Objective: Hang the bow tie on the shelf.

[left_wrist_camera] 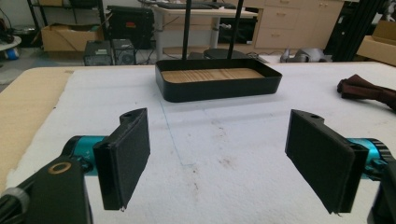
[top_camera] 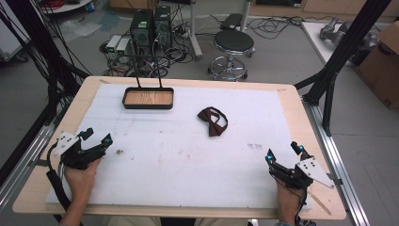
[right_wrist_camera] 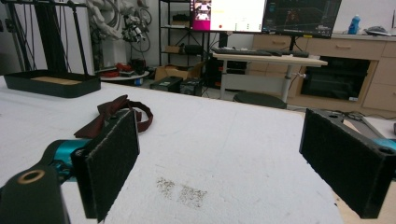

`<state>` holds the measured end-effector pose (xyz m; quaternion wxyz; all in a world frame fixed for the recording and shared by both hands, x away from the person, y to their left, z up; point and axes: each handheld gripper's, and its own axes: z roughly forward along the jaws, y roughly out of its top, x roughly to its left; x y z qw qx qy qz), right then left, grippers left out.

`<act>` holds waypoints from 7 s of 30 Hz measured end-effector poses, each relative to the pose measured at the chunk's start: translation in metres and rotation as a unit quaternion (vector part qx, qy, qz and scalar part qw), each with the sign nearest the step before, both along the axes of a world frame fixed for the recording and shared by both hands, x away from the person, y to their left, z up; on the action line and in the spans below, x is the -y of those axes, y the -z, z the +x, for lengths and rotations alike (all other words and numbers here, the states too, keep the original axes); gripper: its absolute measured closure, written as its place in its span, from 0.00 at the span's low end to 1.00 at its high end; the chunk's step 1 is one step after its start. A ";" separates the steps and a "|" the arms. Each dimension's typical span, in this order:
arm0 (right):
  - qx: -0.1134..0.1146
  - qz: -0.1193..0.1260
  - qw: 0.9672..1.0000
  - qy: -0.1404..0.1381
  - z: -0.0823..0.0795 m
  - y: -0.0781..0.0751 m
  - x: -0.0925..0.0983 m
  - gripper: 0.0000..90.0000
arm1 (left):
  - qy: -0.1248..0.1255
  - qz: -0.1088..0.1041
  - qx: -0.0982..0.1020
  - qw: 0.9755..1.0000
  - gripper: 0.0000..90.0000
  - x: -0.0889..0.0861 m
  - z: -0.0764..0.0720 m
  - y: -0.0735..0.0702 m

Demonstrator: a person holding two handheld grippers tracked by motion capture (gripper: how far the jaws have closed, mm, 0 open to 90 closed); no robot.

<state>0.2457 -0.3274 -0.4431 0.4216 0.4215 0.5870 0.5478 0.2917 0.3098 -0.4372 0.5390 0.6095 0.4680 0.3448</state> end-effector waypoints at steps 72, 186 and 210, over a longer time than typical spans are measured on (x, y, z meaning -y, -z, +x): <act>-0.065 -0.036 0.991 -0.107 0.084 -0.027 -0.071 0.18 | 0.014 0.011 0.004 1.000 0.25 0.006 0.000 0.000; -0.170 -0.119 0.954 -0.218 0.193 -0.059 -0.210 0.84 | 0.024 0.005 0.004 1.000 0.25 0.011 0.002 0.001; -0.101 -0.081 0.957 -0.260 0.215 -0.108 -0.268 0.85 | 0.025 0.001 0.006 1.000 0.25 0.010 0.002 0.001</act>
